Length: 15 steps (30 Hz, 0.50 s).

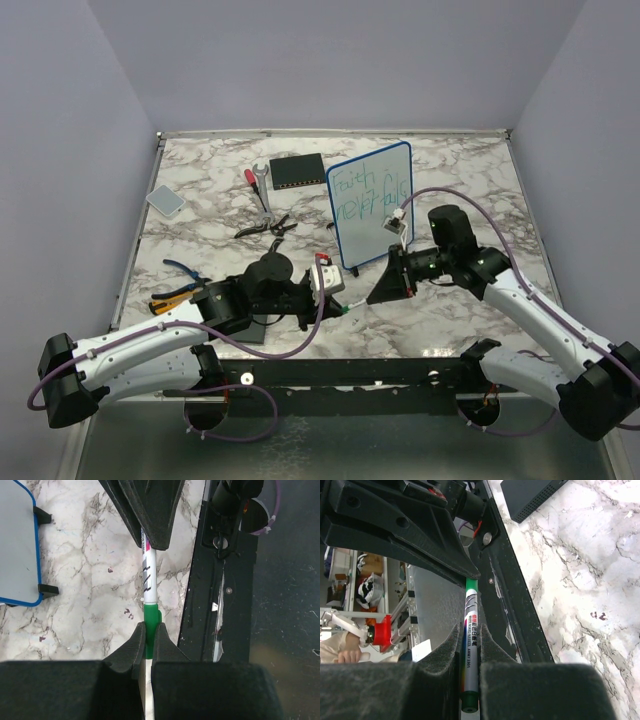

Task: Write a sentence on the whiteboard
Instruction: Close the whiteboard marker at the center of the board.

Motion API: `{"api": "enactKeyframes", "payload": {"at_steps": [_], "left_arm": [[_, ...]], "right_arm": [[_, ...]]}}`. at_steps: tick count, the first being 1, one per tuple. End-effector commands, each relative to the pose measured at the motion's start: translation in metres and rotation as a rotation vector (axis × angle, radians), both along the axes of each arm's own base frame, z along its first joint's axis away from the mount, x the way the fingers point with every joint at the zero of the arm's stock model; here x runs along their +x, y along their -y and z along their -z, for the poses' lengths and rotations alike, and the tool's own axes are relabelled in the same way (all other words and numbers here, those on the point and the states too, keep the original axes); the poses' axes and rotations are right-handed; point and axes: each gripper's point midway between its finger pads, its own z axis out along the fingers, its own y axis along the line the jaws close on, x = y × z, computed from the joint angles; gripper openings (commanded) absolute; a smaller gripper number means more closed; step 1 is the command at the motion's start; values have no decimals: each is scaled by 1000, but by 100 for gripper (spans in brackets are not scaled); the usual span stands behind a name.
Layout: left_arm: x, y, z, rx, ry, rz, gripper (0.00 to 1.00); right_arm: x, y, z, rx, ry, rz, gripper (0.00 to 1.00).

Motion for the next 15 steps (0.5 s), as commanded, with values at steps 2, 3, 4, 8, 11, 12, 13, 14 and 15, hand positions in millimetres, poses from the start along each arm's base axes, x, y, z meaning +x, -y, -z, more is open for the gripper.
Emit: {"api": "enactKeyframes", "payload": {"at_steps": [2, 3, 4, 8, 11, 12, 13, 14, 15], "left_arm": [[12, 17, -49, -183, 91, -22, 0], [12, 16, -48, -186, 76, -36, 0], [13, 15, -48, -188, 71, -47, 0], [17, 17, -59, -236, 89, -65, 0], [17, 17, -60, -248, 89, -70, 0], [18, 17, -61, -252, 90, -74, 0], [18, 17, -62, -256, 91, -76, 0], [19, 17, -63, -262, 94, -81, 0], [20, 16, -63, -264, 96, -86, 0]], "right_arm": [[-15, -10, 5, 15, -37, -67, 1], [-15, -11, 5, 15, -39, -70, 1], [-16, -12, 6, 17, -39, -75, 1], [-19, -15, 8, 21, -46, -88, 1], [-21, -18, 11, 13, -51, -96, 1], [-22, -18, 12, 10, -53, -100, 1], [-24, -19, 13, 8, -56, -104, 1], [-25, -20, 15, 7, -61, -108, 1], [-26, -21, 15, 8, -64, -111, 1]]}}
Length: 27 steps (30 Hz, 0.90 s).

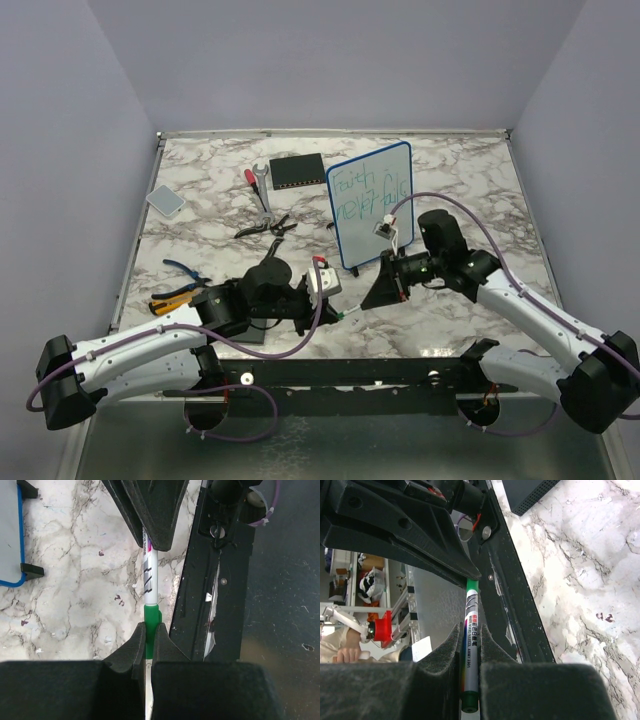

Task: Write a sentence on the whiteboard
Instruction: Close the whiteboard marker at the center of the board.

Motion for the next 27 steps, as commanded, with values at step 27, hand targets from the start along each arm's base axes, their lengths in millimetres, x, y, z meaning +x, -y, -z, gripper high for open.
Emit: {"api": "enactKeyframes", "payload": {"at_steps": [27], "left_arm": [[39, 19, -97, -353, 219, -150, 0]], "right_arm": [[-51, -40, 33, -50, -90, -201, 1]]}}
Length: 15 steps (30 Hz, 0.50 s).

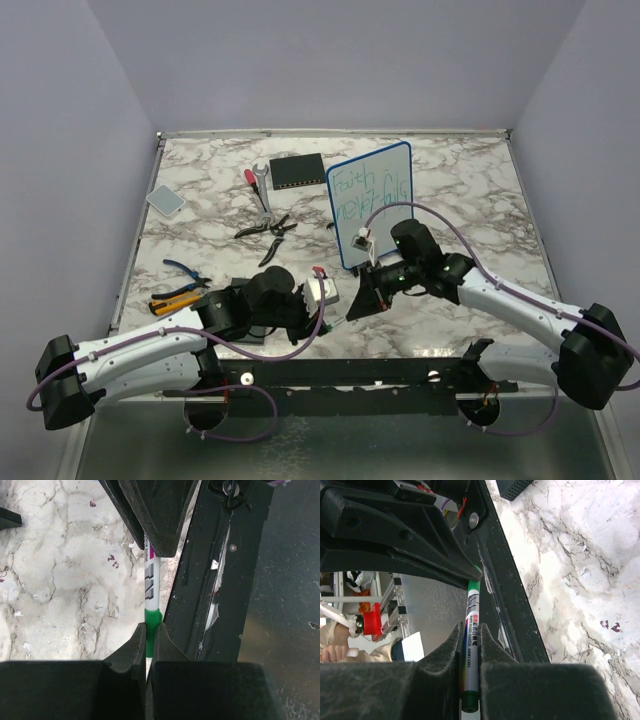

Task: Write a sentence on the whiteboard
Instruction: Close the whiteboard marker at the center of the board.

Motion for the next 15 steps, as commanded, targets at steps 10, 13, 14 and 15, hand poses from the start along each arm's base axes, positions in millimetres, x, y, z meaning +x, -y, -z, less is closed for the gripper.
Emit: {"api": "enactKeyframes", "payload": {"at_steps": [10, 13, 14, 15], "left_arm": [[48, 38, -134, -469, 292, -125, 0], [47, 39, -132, -465, 287, -121, 0], [48, 38, -131, -460, 286, -124, 0], [48, 37, -129, -453, 284, -128, 0]], "right_arm": [[-45, -17, 3, 39, -91, -157, 1], [-42, -18, 2, 32, -74, -142, 1], [-40, -18, 2, 28, -59, -128, 1], [-36, -18, 1, 19, -37, -102, 1]]}}
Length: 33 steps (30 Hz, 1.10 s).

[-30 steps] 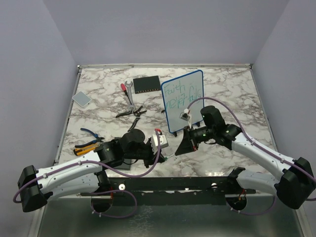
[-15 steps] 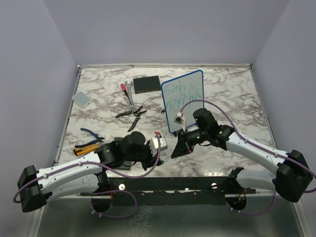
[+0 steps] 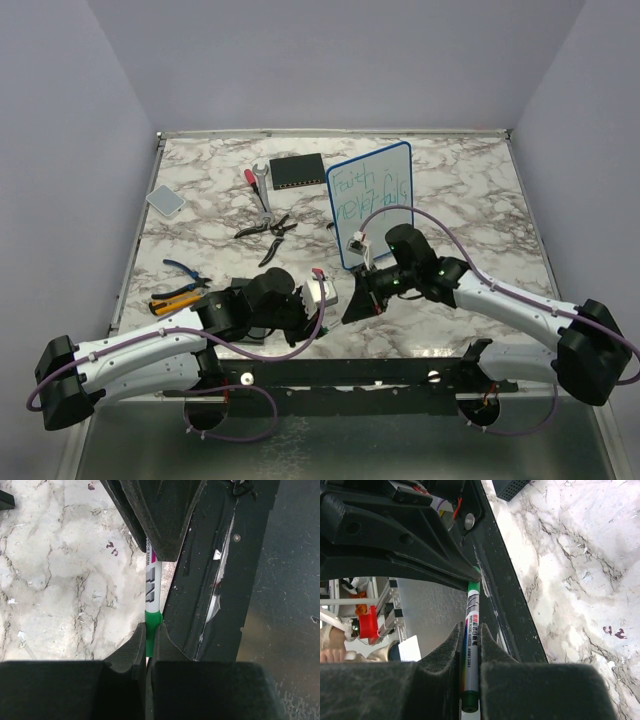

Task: Write a sentence on the whiteboard
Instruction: Close the whiteboard marker at the center of the board, then place the whiteboard marker at the center of the board.

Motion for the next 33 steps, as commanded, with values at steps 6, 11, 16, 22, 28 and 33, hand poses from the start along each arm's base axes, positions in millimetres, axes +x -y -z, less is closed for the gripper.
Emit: {"api": "enactKeyframes", "payload": {"at_steps": [6, 11, 16, 22, 28, 33], "left_arm": [[60, 36, -114, -375, 279, -188, 26], [69, 17, -92, -276, 259, -283, 59], [80, 3, -84, -222, 265, -369, 69], [116, -18, -77, -171, 246, -542, 75], [171, -61, -73, -166, 193, -780, 80], [198, -94, -68, -171, 148, -936, 82]], "right_arm": [[16, 3, -10, -111, 135, 182, 1], [54, 36, -9, -225, 233, 450, 1], [63, 53, 16, -292, 224, 560, 1], [59, 42, 37, -219, 178, 549, 2], [67, 51, 59, -273, 186, 614, 23], [80, 73, 68, -380, 220, 728, 61]]}}
